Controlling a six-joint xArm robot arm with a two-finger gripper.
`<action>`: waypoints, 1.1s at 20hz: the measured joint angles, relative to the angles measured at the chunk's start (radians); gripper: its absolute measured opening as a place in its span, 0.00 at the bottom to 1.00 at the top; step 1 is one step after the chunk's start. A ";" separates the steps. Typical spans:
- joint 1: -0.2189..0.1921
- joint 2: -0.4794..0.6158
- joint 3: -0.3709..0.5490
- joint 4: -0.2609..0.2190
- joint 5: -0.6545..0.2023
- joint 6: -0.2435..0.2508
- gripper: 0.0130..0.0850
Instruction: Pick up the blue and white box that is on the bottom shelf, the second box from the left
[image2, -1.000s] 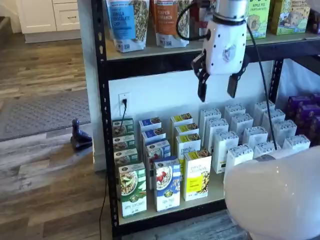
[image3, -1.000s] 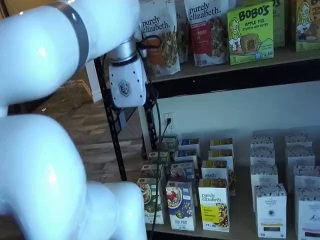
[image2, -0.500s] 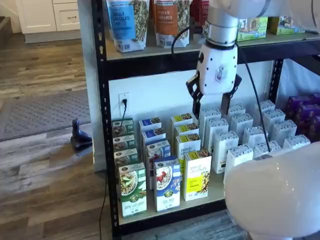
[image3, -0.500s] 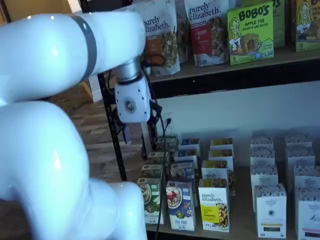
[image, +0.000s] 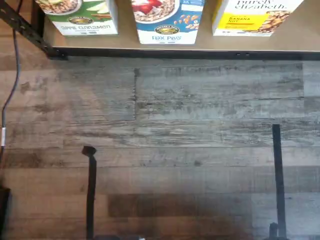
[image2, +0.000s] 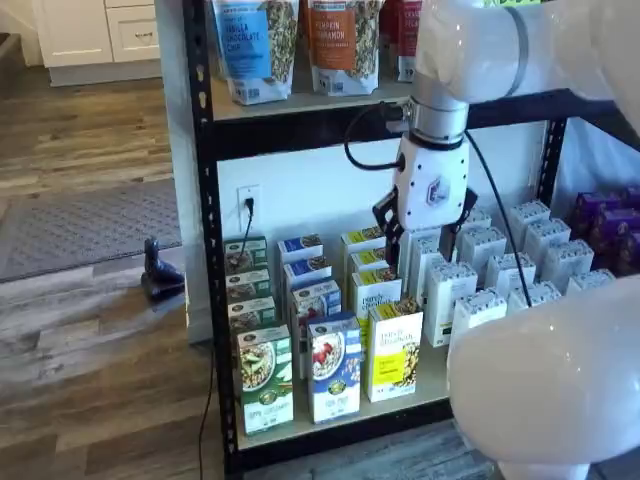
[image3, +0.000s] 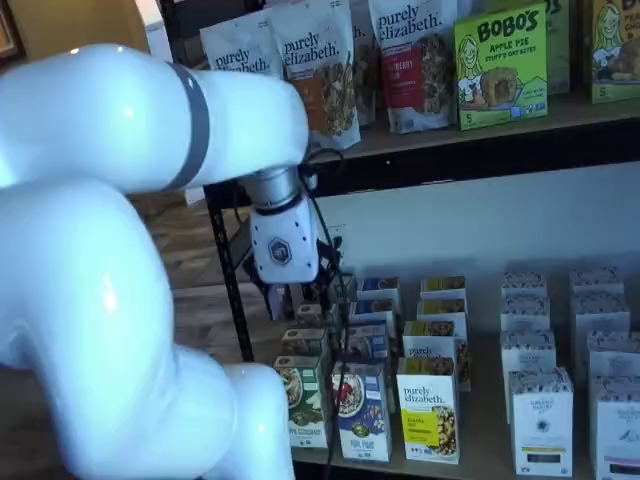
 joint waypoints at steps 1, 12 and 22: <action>-0.001 0.007 0.010 -0.005 -0.019 0.001 1.00; -0.027 0.107 0.088 0.014 -0.218 -0.037 1.00; -0.018 0.231 0.115 0.028 -0.377 -0.042 1.00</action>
